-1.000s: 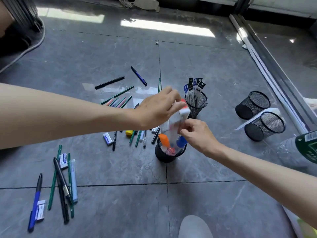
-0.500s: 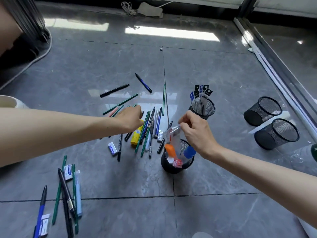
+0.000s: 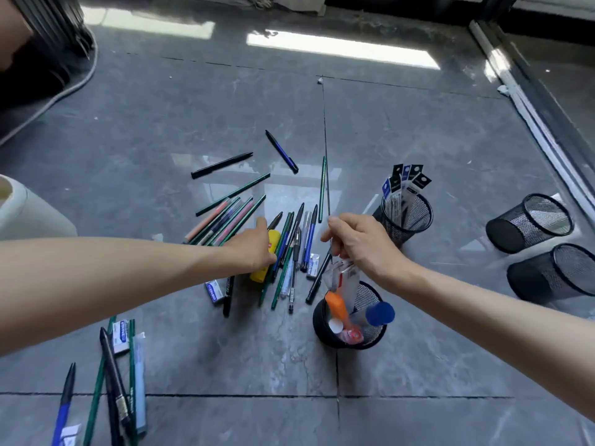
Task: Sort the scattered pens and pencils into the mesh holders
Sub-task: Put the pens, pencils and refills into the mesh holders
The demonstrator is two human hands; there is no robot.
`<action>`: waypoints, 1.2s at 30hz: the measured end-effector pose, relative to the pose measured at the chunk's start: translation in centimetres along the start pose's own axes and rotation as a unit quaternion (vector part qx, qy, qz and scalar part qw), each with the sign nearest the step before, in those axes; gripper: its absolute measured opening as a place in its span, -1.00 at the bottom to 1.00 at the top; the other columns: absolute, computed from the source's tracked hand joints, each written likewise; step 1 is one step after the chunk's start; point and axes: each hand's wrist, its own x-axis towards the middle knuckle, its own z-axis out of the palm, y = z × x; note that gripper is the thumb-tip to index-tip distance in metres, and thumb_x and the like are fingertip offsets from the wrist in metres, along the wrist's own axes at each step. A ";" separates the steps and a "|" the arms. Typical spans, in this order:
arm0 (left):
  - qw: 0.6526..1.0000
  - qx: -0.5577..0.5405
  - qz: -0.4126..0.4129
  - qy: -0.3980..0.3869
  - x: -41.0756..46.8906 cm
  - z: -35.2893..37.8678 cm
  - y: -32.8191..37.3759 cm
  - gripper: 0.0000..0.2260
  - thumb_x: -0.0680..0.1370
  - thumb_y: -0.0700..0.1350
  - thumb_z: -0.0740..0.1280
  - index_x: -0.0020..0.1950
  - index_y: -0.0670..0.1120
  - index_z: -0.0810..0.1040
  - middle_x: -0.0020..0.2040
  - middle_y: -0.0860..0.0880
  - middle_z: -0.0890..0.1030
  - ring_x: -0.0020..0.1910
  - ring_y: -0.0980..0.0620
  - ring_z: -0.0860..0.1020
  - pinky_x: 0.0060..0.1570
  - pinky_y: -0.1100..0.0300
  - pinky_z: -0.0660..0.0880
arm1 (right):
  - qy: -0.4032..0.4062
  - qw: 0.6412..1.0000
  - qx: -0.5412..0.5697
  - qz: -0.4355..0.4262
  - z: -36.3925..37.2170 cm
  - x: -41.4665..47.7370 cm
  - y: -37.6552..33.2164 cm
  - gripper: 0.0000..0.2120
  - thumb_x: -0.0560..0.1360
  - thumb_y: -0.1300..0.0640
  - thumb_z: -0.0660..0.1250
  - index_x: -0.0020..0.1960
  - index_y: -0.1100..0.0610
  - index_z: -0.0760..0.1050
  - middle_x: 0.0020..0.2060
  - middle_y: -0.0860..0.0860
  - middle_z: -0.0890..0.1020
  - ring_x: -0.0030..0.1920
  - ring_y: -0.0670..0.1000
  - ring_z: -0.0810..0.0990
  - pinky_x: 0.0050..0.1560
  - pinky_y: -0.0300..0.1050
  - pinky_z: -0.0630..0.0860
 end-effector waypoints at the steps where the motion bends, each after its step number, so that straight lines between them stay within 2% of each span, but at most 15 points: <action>1: 1.000 -0.012 0.005 -0.006 0.0 0.1 0.1 -0.40 0.48 -0.09 0.35 0.39 -0.17 0.11 -0.35 -0.06 0.42 -0.43 0.01 0.42 -0.54 0.17 0.25 | -0.017 0.999 0.018 0.036 0.1 0.6 -0.1 -0.65 0.61 0.04 0.14 -0.22 0.17 0.55 -0.42 0.06 0.52 -0.42 -0.06 0.45 -0.32 -0.17 0.38; 3: 0.999 -0.049 0.006 -0.008 -0.2 -0.1 0.5 -0.39 0.45 -0.05 0.38 0.37 -0.16 0.14 -0.29 -0.09 0.47 -0.37 -0.02 0.46 -0.51 0.16 0.30 | -0.029 0.994 0.042 0.093 0.2 1.7 -0.3 -0.69 0.62 0.05 0.13 -0.14 0.17 0.54 -0.40 0.07 0.53 -0.42 -0.04 0.45 -0.34 -0.20 0.38; 5: 0.990 -0.136 0.004 0.034 -0.6 -0.7 1.6 -0.46 0.44 -0.01 0.38 0.30 -0.10 0.21 -0.22 -0.08 0.50 -0.26 -0.03 0.51 -0.39 0.13 0.38 | -0.022 0.991 0.059 0.116 0.1 2.6 -0.5 -0.79 0.61 0.09 0.16 0.04 0.19 0.50 -0.32 0.10 0.53 -0.36 0.01 0.49 -0.33 -0.17 0.42; 8: 0.946 -0.301 0.104 0.057 -1.8 -2.1 3.8 -0.48 0.42 -0.11 0.36 0.31 -0.03 0.22 -0.28 -0.03 0.50 -0.33 0.04 0.50 -0.31 0.07 0.48 | -0.070 0.979 0.116 0.149 0.2 3.8 -1.1 -0.71 0.57 0.05 0.26 0.23 0.15 0.35 -0.15 0.15 0.56 -0.26 0.09 0.60 -0.22 -0.09 0.53; 11: 0.902 -0.387 0.191 0.028 -3.3 -3.2 5.2 -0.45 0.44 -0.22 0.39 0.31 -0.02 0.19 -0.27 -0.04 0.55 -0.38 0.10 0.56 -0.40 0.24 0.54 | -0.192 0.951 0.180 0.165 0.0 4.6 -2.0 -0.74 0.51 0.00 0.34 0.09 0.15 0.47 -0.13 0.15 0.64 -0.24 0.10 0.66 -0.10 -0.02 0.61; 13: 0.893 -0.403 0.198 0.031 -3.7 -3.6 5.3 -0.49 0.45 -0.20 0.42 0.29 -0.05 0.22 -0.22 -0.06 0.55 -0.31 0.03 0.60 -0.33 0.20 0.58 | -0.221 0.941 0.190 0.172 0.1 5.1 -2.2 -0.79 0.51 0.03 0.34 0.01 0.18 0.50 -0.16 0.17 0.63 -0.23 0.10 0.64 -0.09 0.01 0.61; 16: 0.938 -0.298 0.156 0.083 -3.6 -3.8 2.9 -0.70 0.49 -0.14 0.38 0.14 -0.08 0.34 -0.19 -0.06 0.54 -0.23 -0.01 0.55 -0.25 0.12 0.51 | -0.153 0.965 0.104 0.184 0.4 5.9 -1.3 -0.87 0.56 0.14 0.30 -0.02 0.20 0.45 -0.24 0.19 0.56 -0.35 0.07 0.53 -0.27 -0.06 0.56; 19: 0.985 -0.123 0.102 0.071 -3.2 -3.4 -1.6 -0.84 0.50 -0.19 0.34 0.00 -0.08 0.38 -0.11 -0.10 0.56 -0.14 0.03 0.46 -0.23 0.13 0.37 | -0.138 0.974 -0.022 0.176 0.1 6.5 0.1 -0.92 0.49 0.25 0.38 -0.08 0.25 0.50 -0.31 0.15 0.53 -0.43 0.01 0.47 -0.40 -0.15 0.48; 22: 0.996 -0.006 0.042 0.072 -3.4 -2.8 -5.3 -0.77 0.46 -0.07 0.41 -0.07 -0.07 0.36 0.04 -0.11 0.51 0.01 -0.06 0.49 -0.04 0.04 0.45 | -0.163 0.960 -0.186 0.128 -0.1 6.9 1.5 -0.85 0.40 0.21 0.48 -0.13 0.25 0.55 -0.36 0.10 0.57 -0.48 -0.05 0.47 -0.48 -0.24 0.43; 25: 0.998 -0.001 -0.033 0.057 -3.9 -2.1 -7.6 -0.61 0.42 0.08 0.45 0.01 -0.09 0.35 0.16 -0.11 0.36 0.03 -0.14 0.48 0.01 0.02 0.44 | -0.179 0.919 -0.346 0.060 0.5 7.3 2.5 -0.67 0.30 -0.02 0.56 -0.20 0.15 0.48 -0.41 0.01 0.52 -0.45 -0.06 0.45 -0.44 -0.21 0.35; 29: 0.997 0.034 -0.063 0.017 -4.3 -0.8 -8.6 -0.49 0.37 0.16 0.46 0.04 -0.07 0.27 0.30 -0.15 0.25 0.08 -0.20 0.49 0.02 0.01 0.43 | -0.205 0.887 -0.413 0.018 1.9 7.9 4.1 -0.58 0.25 -0.13 0.56 -0.24 0.02 0.34 -0.31 -0.03 0.51 -0.30 -0.04 0.47 -0.34 -0.15 0.34; 31: 0.998 0.041 -0.052 0.002 -4.4 -0.1 -8.8 -0.49 0.38 0.15 0.46 0.02 -0.06 0.22 0.23 -0.16 0.31 0.08 -0.21 0.48 -0.02 0.01 0.43 | -0.208 0.877 -0.434 0.010 2.5 8.1 4.7 -0.56 0.24 -0.14 0.56 -0.23 -0.01 0.31 -0.27 -0.06 0.51 -0.23 0.00 0.50 -0.30 -0.14 0.36; 34: 0.999 0.013 -0.032 -0.011 -4.4 0.4 -9.0 -0.56 0.41 0.08 0.45 0.02 -0.08 0.26 -0.07 -0.05 0.44 -0.05 -0.14 0.47 -0.17 0.10 0.38 | -0.214 0.881 -0.421 0.022 2.9 8.4 5.1 -0.57 0.24 -0.11 0.57 -0.20 0.01 0.35 -0.21 0.00 0.56 -0.16 0.05 0.53 -0.21 -0.11 0.43; 36: 0.999 -0.011 -0.026 -0.024 -4.4 0.4 -9.1 -0.62 0.43 0.03 0.44 -0.03 -0.08 0.27 -0.19 0.01 0.45 -0.14 -0.08 0.46 -0.23 0.14 0.34 | -0.228 0.882 -0.411 0.026 3.0 8.5 5.3 -0.59 0.25 -0.08 0.57 -0.22 0.00 0.34 -0.23 -0.01 0.55 -0.19 0.03 0.53 -0.26 -0.14 0.40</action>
